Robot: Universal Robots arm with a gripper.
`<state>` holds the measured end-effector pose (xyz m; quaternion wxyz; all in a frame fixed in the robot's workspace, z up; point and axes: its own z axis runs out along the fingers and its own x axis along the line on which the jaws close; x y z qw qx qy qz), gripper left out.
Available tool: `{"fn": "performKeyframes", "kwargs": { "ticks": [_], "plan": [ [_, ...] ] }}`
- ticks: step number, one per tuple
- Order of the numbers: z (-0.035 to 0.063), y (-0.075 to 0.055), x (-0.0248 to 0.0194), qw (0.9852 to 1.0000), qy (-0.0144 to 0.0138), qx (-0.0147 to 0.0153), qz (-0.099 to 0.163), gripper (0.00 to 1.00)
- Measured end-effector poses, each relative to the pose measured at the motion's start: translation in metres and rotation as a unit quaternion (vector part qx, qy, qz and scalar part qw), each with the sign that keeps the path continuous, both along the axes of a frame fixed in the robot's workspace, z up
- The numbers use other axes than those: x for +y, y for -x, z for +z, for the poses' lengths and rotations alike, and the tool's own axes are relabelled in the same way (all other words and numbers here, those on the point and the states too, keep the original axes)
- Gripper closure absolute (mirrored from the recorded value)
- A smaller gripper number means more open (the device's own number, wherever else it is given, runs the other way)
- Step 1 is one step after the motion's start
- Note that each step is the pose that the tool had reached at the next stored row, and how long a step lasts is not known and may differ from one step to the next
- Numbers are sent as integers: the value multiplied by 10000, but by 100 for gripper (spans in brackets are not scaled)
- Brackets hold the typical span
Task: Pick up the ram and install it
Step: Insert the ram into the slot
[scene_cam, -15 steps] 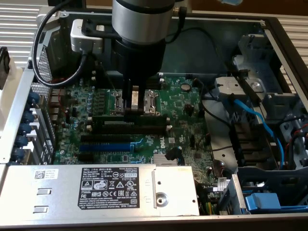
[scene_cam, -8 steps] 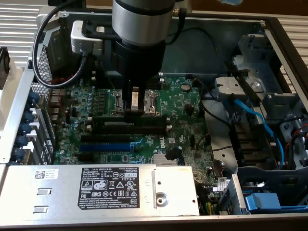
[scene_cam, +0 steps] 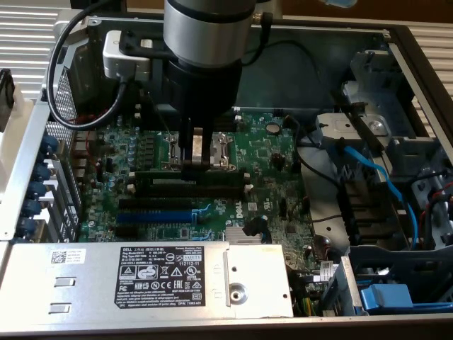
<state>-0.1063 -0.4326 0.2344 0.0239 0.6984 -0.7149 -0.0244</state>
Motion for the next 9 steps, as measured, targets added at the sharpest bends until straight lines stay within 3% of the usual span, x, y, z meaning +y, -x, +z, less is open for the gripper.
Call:
{"fn": "performKeyframes", "kwargs": {
  "ticks": [9],
  "plan": [
    [-5,-1,-6,10000,0,0,0,88]
  ]
}}
